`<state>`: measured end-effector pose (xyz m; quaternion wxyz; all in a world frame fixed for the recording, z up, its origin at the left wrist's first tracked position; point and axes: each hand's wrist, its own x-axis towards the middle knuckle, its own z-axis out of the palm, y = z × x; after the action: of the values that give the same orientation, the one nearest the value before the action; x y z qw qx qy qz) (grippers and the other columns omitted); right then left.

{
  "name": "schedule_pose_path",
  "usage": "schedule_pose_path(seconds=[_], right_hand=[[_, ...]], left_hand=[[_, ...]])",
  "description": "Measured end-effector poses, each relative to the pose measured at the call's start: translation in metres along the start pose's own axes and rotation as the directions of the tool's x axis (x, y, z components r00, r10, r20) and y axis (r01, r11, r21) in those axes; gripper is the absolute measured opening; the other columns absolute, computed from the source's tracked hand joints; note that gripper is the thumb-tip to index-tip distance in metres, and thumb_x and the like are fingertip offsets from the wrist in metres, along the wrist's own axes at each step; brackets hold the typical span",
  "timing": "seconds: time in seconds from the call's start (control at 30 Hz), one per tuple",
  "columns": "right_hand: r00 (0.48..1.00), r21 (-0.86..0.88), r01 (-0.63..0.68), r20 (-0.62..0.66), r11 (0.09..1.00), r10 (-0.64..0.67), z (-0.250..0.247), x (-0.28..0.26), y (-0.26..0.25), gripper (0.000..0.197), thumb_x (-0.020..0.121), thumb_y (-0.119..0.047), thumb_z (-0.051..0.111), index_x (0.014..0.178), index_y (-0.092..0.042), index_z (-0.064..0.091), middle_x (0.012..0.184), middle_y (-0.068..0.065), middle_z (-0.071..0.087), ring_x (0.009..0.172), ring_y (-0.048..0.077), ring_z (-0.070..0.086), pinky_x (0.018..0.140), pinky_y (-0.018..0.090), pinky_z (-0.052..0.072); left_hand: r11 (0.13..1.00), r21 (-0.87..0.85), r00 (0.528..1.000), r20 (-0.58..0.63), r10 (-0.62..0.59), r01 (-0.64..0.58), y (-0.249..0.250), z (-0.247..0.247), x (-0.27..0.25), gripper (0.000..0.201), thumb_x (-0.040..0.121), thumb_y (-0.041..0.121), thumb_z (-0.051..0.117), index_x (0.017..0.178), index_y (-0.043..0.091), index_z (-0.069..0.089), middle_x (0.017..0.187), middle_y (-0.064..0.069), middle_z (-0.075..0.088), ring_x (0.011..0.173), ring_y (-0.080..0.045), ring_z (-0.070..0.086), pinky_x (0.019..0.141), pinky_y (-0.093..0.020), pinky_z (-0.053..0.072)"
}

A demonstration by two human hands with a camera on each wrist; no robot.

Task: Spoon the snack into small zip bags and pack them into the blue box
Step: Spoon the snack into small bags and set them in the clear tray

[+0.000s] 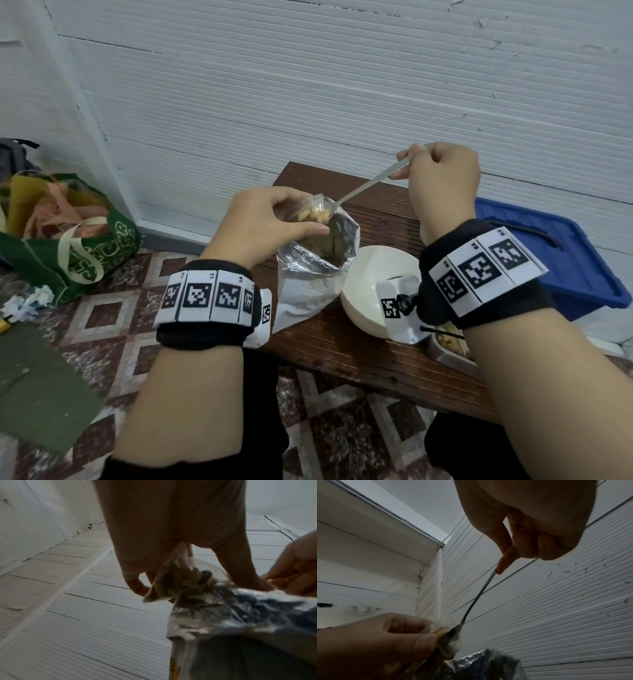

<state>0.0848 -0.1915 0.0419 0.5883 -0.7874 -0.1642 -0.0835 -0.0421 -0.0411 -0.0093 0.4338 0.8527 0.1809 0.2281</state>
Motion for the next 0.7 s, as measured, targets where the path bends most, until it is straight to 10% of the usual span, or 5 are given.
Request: schedule_pose_path(seconds=[0.33,0.53,0.7], right_hand=[[0.931,0.212,0.361,-0.019,0.908,-0.365,0.002,-0.018,-0.007,0.02,0.098,-0.014,0.05,0.091,-0.011,0.068,0.077,-0.009,0.064,0.072,-0.002,0.062,0.071,0.013,0.047],[0.926,0.196,0.317,-0.273,0.928,-0.259,-0.005,-0.012,0.0,0.021,0.098,-0.015,0.046,0.088,-0.013,0.065,0.077,-0.015,0.062,0.069,-0.001,0.061,0.069,0.018,0.05],[0.932,-0.05,0.35,0.122,0.936,-0.342,0.006,-0.024,0.023,0.019,0.096,-0.022,0.054,0.095,-0.016,0.071,0.075,-0.013,0.063,0.058,-0.009,0.052,0.055,0.007,0.036]], left_hand=[[0.996,-0.088,0.996,-0.078,-0.041,0.034,-0.001,-0.001,-0.001,0.026,0.07,0.044,0.08,0.087,0.036,0.062,0.088,0.015,0.063,0.078,0.004,0.059,0.061,-0.004,0.044],[0.975,-0.221,0.99,-0.124,-0.067,0.038,-0.005,-0.007,-0.004,0.026,0.078,0.028,0.078,0.096,0.015,0.064,0.073,0.004,0.067,0.055,0.004,0.061,0.049,-0.007,0.046],[0.985,-0.165,0.994,-0.092,-0.066,0.05,-0.008,-0.007,-0.002,0.03,0.075,0.039,0.078,0.098,0.023,0.067,0.082,0.009,0.069,0.07,0.003,0.065,0.056,-0.008,0.048]])
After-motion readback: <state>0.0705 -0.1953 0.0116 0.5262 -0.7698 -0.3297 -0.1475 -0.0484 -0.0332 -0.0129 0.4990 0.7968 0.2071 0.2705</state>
